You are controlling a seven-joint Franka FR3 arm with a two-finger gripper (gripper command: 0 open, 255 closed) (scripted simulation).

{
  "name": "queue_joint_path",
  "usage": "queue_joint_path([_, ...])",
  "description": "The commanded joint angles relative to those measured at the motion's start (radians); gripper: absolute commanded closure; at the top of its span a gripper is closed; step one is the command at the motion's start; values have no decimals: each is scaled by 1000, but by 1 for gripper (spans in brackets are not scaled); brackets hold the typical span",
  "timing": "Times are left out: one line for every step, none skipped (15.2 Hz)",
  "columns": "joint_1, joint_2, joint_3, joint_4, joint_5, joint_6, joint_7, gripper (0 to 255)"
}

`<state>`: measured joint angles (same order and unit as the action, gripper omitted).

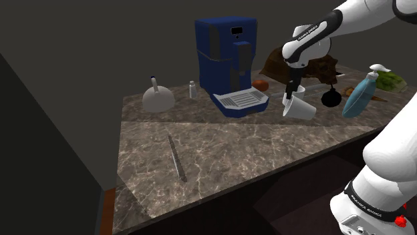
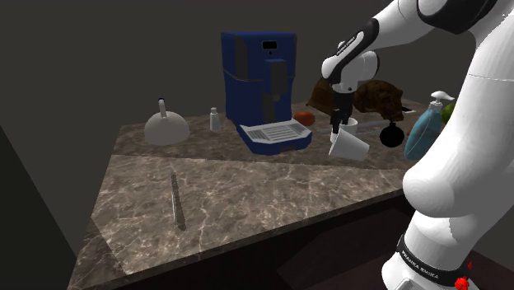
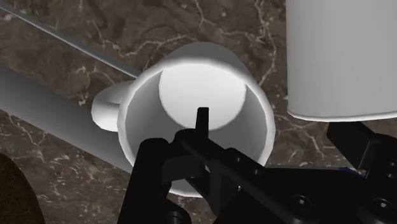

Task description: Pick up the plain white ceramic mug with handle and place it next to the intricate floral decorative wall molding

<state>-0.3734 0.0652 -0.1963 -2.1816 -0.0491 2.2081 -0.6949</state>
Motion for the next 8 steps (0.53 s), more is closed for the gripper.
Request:
queue_joint_path([1,-18,1,15,-3,-33,2,0])
queue_joint_path([3,-33,1,33,-5,-66,4,0])
queue_joint_path([4,-47,2,52,-7,-98,6,0])
queue_joint_path([5,-57,3,68,-9,-124,7,0])
queue_joint_path([5,-57,3,68,-9,-124,7,0])
queue_joint_path([5,-57,3,68,-9,-124,7,0])
queue_joint_path([5,-57,3,68,-9,-124,7,0])
queue_joint_path([5,-57,3,68,-9,-124,7,0])
